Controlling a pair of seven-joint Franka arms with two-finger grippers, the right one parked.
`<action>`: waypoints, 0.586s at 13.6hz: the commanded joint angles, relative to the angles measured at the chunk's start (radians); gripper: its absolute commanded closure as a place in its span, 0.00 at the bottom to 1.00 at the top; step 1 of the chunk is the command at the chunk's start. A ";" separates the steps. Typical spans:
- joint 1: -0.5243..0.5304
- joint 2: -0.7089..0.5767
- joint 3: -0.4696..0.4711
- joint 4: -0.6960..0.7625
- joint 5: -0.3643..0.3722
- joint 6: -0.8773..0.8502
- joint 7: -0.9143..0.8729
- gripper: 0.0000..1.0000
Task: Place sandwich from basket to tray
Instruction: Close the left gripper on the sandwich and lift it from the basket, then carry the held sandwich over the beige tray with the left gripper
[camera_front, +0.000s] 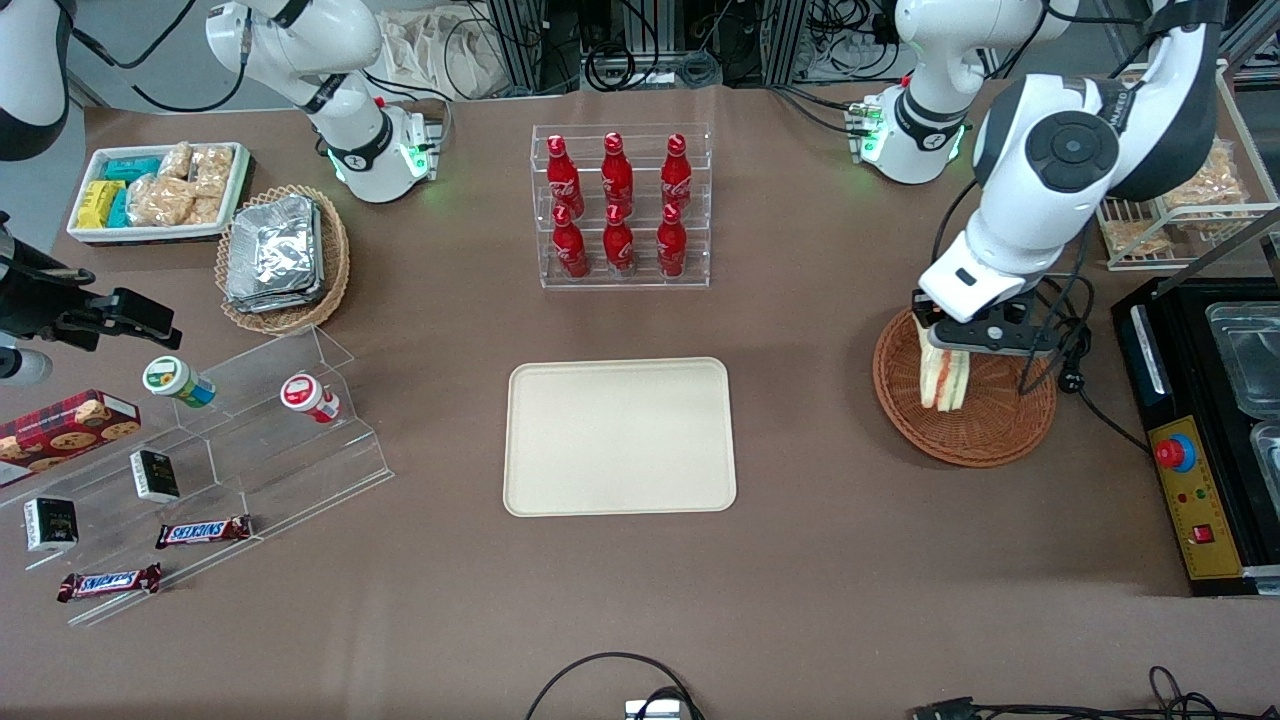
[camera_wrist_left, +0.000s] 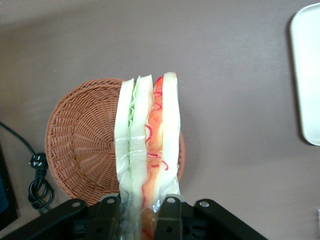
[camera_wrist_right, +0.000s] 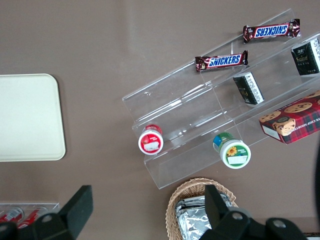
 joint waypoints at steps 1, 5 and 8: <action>0.002 0.077 -0.060 0.090 -0.004 -0.037 -0.048 0.94; 0.002 0.181 -0.143 0.187 0.000 -0.034 -0.167 0.93; -0.011 0.254 -0.197 0.262 0.011 -0.033 -0.246 0.93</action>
